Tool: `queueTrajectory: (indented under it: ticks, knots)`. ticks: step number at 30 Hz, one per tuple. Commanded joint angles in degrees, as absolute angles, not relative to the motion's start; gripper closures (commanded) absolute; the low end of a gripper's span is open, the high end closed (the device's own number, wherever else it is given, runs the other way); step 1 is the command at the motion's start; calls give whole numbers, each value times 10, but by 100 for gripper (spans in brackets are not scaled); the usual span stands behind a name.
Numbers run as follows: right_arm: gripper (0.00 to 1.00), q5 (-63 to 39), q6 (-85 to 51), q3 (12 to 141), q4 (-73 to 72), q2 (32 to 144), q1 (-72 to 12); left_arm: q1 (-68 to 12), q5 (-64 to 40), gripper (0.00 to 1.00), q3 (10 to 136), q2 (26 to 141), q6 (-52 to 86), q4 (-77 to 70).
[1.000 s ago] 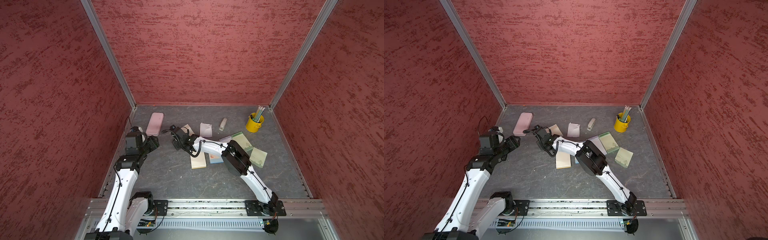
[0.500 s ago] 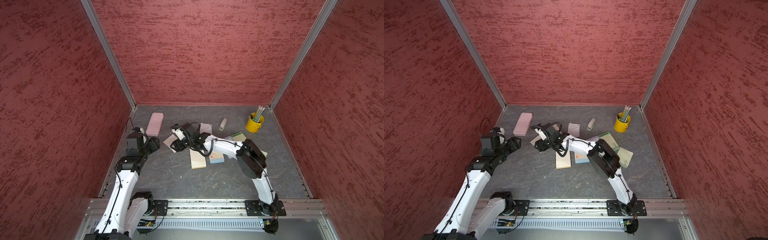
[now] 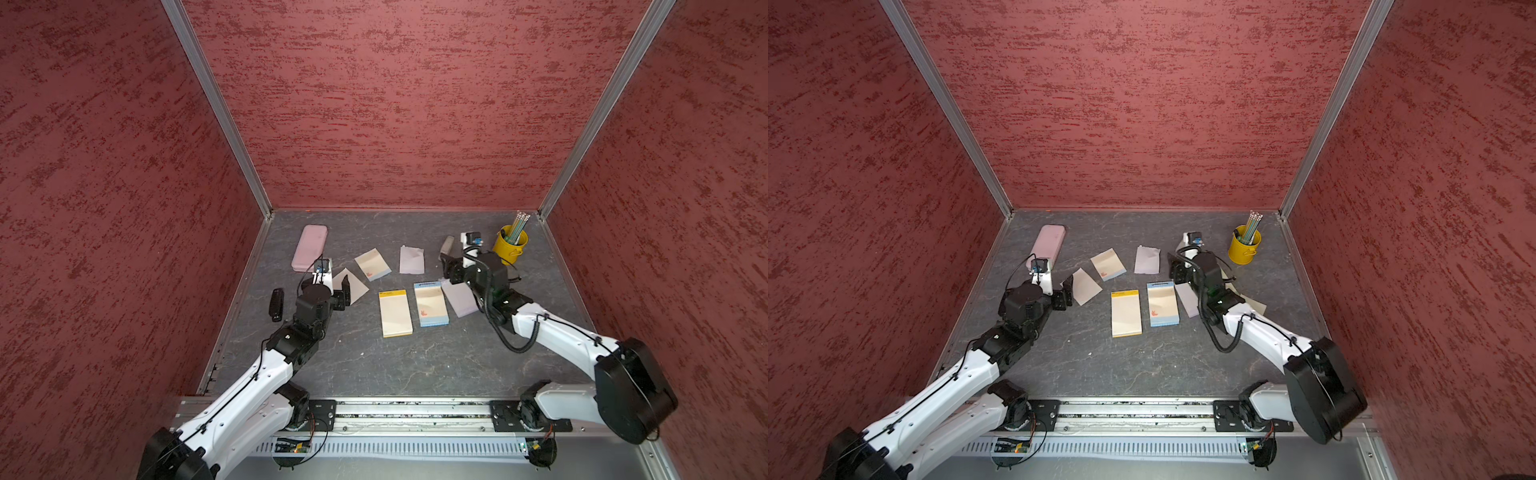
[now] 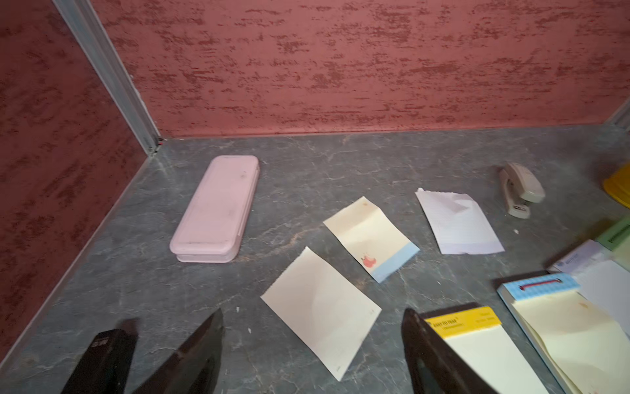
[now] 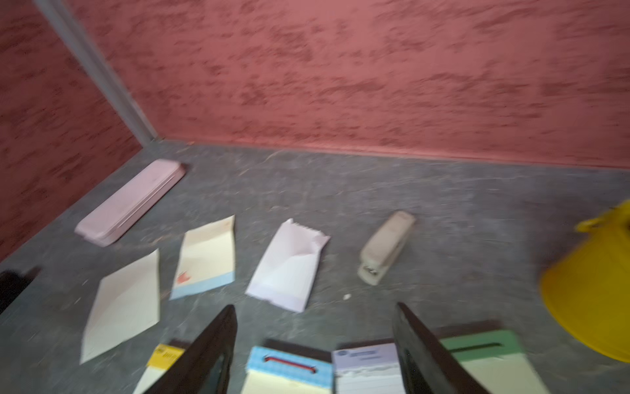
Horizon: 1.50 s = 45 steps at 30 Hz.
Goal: Tear off pages from different memo pads
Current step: Reset both arms
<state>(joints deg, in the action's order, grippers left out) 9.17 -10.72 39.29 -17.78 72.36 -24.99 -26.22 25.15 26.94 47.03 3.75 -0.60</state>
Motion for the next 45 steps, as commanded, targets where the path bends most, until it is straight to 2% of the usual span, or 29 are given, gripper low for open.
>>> queueTrajectory:
  ticks: [1,5,9,14,16,21,22,25,30,31,32,33,37,41,45]
  knots:
    - [27,151,-129,356,-193,675,-181,-213,296,16,261,468,62,-46]
    - [27,198,-162,305,-191,646,-69,-111,267,16,215,458,92,-62]
    - [27,244,-137,251,-267,633,2,-71,247,15,152,477,37,-184]
    - [27,248,-113,203,-390,680,11,17,139,13,107,567,70,-330]
    - [27,247,-105,194,-436,721,11,52,80,11,129,607,84,-334]
    - [26,229,-66,145,-611,793,11,104,-67,9,150,748,98,-500]
    - [26,221,-67,143,-631,810,14,109,-93,6,163,768,87,-503]
    - [25,168,-51,147,-641,829,15,115,-106,0,176,811,87,-530]
    - [23,131,-39,163,-637,869,15,57,-65,0,216,830,30,-470]
    - [22,134,-30,149,-712,900,14,41,-42,0,216,861,19,-496]
    - [22,138,-38,147,-681,882,15,26,-17,0,206,888,2,-557]
    - [22,140,-42,149,-672,880,15,19,-1,1,206,866,8,-512]
    - [20,145,-38,148,-696,892,15,24,29,1,197,882,22,-559]
    - [1,146,-40,150,-683,887,15,17,46,1,205,873,23,-524]
    - [1,152,-42,139,-705,888,15,7,63,1,207,880,13,-538]
